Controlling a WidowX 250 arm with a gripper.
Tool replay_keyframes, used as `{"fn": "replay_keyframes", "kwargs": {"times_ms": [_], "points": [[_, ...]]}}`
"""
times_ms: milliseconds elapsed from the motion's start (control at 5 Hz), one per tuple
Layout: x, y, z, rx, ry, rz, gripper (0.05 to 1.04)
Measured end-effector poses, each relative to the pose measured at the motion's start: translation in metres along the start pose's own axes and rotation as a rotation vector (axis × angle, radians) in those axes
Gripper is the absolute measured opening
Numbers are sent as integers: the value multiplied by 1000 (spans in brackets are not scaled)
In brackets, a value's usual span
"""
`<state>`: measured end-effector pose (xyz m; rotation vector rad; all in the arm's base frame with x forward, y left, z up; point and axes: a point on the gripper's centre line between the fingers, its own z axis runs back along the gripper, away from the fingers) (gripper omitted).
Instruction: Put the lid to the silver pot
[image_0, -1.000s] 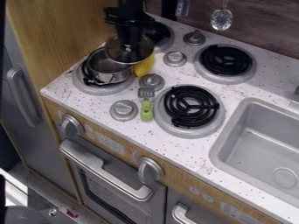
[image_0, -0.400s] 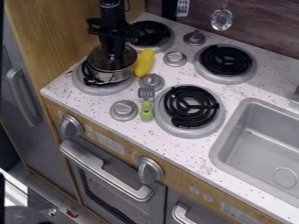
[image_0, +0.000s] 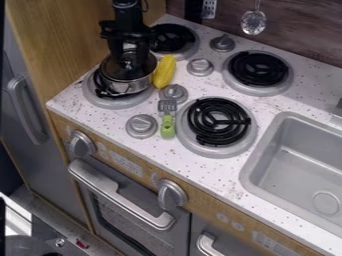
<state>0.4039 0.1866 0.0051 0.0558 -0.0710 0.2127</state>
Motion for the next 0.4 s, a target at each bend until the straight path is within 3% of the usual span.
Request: {"fn": "replay_keyframes", "kwargs": {"times_ms": [200, 400], "points": [[11, -12, 46, 10, -93, -77, 1001], [2, -28, 53, -1, -70, -128, 1001]]}}
